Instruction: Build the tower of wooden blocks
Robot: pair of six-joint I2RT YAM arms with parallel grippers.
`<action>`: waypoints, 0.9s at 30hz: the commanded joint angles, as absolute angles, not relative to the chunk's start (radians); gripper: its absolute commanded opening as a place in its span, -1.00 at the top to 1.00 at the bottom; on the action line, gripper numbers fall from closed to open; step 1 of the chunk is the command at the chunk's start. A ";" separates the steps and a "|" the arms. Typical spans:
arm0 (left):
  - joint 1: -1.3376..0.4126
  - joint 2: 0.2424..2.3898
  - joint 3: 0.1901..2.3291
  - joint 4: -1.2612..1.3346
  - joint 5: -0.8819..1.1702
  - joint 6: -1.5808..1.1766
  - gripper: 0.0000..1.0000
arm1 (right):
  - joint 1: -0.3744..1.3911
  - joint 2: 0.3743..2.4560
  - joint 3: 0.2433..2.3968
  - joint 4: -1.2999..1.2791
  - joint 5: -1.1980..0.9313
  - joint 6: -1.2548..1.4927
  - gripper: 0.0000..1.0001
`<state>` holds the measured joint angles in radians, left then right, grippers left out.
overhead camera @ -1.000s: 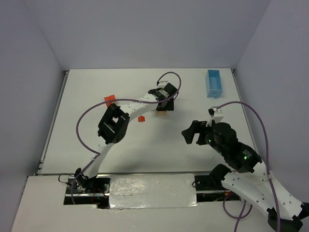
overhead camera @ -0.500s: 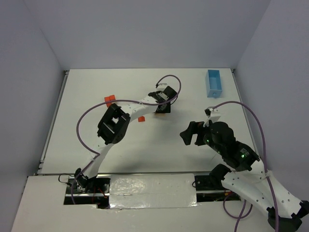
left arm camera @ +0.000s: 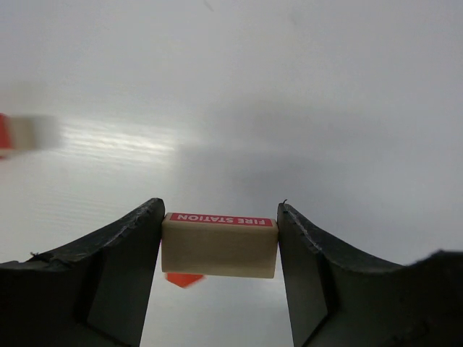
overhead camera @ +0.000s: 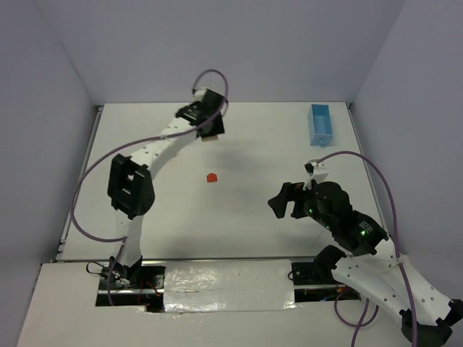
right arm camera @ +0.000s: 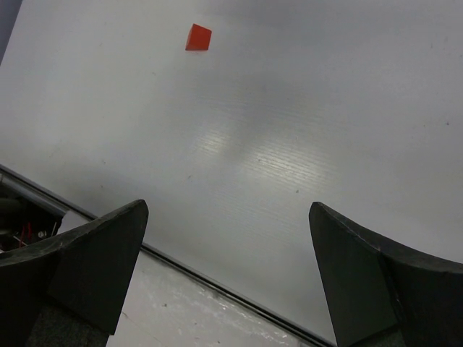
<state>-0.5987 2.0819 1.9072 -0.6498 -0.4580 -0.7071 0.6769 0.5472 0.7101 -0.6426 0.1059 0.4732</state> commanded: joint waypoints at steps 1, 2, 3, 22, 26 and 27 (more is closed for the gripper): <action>-0.401 1.993 1.954 -0.759 -0.460 -0.652 0.83 | 0.678 0.549 0.698 -0.600 0.087 0.456 -0.99; -0.370 1.993 1.962 -0.778 -0.453 -0.646 0.84 | 0.678 0.551 0.698 -0.597 0.083 0.454 -0.99; -0.317 1.991 1.965 -0.793 -0.453 -0.628 0.84 | 0.680 0.551 0.696 -0.595 0.081 0.454 -0.99; -0.140 2.045 1.885 -0.784 -0.357 -0.572 0.63 | 0.677 0.623 0.696 -0.586 0.037 0.442 -0.99; -0.140 2.048 1.868 -0.756 -0.354 -0.561 0.57 | 0.677 0.621 0.693 -0.586 0.035 0.440 -0.99; -0.140 2.048 1.861 -0.753 -0.356 -0.561 0.55 | 0.678 0.621 0.695 -0.587 0.034 0.440 -0.99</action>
